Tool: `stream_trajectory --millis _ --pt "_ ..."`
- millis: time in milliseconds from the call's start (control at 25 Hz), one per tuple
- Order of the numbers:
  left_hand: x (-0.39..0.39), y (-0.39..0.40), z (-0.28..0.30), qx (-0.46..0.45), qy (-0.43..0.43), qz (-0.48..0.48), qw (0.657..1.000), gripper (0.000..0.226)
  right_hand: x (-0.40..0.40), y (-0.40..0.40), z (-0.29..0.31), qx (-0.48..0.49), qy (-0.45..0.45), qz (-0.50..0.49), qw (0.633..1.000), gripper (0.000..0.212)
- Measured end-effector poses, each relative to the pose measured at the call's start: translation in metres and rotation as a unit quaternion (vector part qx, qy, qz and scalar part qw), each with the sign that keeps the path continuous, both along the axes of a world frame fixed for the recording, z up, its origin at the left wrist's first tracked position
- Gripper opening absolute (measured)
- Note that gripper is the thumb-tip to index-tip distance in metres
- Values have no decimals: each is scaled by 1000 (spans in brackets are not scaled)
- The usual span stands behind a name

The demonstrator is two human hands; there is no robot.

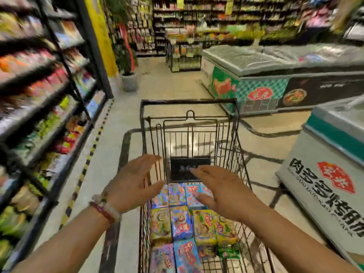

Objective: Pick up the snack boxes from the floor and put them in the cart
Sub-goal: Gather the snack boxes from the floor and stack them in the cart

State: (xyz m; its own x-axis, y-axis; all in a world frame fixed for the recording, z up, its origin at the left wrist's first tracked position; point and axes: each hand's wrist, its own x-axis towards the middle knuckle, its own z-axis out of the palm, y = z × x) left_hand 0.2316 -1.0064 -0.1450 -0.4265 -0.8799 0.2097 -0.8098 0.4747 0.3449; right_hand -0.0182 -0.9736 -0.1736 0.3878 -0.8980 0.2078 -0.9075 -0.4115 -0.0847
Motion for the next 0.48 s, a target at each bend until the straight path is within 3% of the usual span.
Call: stream_trajectory --millis 160,320,480 --pt "51 36 47 -87 -75 23 993 89 31 24 64 -53 4 38 998 68" --pt "65 85 76 -60 -116 54 990 96 58 46 100 -14 42 66 997 96" --pt "65 136 91 -57 -139 106 983 99 66 66 101 10 38 109 993 107"
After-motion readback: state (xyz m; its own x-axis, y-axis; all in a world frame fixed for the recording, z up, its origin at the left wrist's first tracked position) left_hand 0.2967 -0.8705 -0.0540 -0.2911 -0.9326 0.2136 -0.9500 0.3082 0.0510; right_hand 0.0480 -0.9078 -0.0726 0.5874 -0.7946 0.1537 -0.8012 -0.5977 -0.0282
